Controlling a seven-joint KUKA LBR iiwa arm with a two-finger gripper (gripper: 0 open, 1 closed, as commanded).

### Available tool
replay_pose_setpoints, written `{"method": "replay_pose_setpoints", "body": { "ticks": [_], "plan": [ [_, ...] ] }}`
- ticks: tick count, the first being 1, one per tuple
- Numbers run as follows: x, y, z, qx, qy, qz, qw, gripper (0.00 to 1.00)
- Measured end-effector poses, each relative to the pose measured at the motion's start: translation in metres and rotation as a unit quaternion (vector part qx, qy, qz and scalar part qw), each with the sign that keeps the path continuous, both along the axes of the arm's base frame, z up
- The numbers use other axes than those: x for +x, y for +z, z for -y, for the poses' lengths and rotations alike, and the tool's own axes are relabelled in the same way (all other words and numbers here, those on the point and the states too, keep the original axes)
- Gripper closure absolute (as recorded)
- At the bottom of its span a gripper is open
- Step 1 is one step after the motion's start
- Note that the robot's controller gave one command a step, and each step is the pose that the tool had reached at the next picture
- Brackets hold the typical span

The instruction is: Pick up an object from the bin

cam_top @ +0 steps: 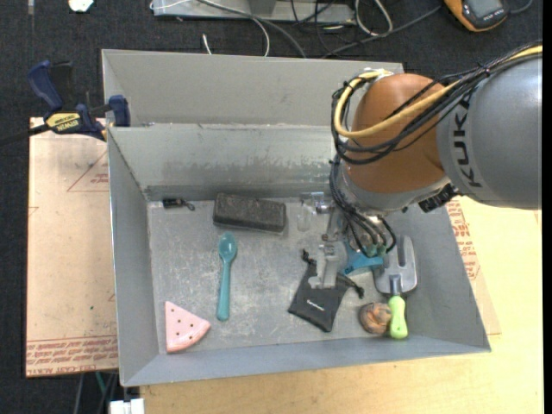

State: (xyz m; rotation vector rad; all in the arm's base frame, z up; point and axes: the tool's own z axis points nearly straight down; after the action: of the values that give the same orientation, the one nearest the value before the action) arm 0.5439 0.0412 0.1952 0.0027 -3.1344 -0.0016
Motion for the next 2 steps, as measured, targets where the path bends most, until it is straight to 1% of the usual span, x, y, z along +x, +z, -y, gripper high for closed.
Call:
{"method": "replay_pose_setpoints", "body": {
  "ticks": [1,2],
  "plan": [
    [0.002,0.005,0.000,0.000,-0.001,0.0041,1.0000,0.00],
    [0.001,-0.032,0.013,0.001,-0.063,0.0070,0.9980,0.00]
  ]
}}
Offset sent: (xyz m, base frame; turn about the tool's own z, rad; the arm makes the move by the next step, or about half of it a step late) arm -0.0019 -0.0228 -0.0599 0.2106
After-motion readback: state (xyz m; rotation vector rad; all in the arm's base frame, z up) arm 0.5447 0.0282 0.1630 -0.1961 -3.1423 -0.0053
